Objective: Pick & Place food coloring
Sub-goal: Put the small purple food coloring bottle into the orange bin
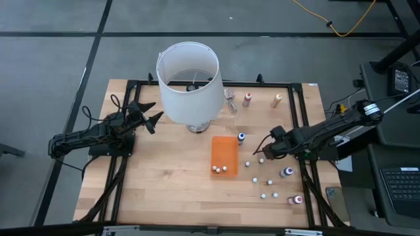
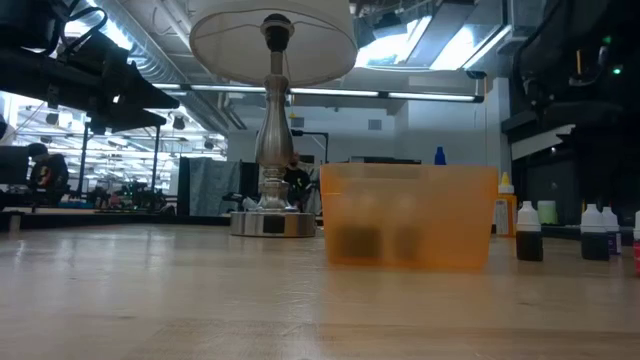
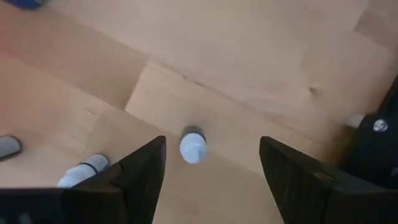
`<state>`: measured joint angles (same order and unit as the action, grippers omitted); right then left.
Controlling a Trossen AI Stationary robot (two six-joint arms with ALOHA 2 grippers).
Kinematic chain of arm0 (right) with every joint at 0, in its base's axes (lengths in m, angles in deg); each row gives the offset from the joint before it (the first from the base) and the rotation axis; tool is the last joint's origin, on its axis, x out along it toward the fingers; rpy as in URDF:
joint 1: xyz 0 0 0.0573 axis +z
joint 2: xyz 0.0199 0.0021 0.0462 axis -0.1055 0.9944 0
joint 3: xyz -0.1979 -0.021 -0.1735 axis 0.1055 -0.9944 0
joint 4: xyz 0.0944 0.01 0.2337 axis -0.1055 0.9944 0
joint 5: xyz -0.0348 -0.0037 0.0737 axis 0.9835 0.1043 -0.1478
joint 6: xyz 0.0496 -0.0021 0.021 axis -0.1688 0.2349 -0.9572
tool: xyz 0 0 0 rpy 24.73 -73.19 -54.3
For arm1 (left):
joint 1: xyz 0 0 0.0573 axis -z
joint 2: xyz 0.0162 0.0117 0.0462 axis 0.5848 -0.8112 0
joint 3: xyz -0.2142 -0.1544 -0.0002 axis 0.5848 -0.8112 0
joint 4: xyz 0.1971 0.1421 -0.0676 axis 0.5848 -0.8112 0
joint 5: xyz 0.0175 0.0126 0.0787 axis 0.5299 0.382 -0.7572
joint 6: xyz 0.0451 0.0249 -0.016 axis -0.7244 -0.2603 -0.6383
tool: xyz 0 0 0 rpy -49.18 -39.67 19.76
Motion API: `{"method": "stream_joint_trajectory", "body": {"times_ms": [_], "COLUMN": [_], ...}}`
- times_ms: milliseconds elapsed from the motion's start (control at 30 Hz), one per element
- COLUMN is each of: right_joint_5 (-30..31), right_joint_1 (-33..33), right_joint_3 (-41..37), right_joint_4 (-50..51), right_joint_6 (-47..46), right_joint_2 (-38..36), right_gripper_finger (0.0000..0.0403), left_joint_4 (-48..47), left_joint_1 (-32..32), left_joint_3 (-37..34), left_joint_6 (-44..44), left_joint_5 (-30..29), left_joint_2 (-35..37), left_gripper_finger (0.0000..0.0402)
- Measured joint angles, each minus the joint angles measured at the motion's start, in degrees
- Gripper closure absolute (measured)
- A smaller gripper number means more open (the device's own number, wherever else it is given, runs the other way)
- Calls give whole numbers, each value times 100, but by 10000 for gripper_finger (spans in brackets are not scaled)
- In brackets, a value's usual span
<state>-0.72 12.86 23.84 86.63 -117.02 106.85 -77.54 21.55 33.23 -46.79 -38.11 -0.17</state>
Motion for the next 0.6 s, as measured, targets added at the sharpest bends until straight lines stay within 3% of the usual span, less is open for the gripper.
{"method": "stream_joint_trajectory", "body": {"times_ms": [333,600], "right_joint_5": [-154,-170], "right_joint_1": [0,0], "right_joint_3": [-462,-529], "right_joint_4": [-1015,-1202], "right_joint_6": [-132,-127], "right_joint_2": [261,389], "right_gripper_finger": [144,144], "left_joint_4": [0,-1], "left_joint_1": [0,0], "left_joint_3": [0,1], "left_joint_6": [0,0], "left_joint_5": [0,0], "left_joint_2": [-1,1], "left_gripper_finger": [79,79]}}
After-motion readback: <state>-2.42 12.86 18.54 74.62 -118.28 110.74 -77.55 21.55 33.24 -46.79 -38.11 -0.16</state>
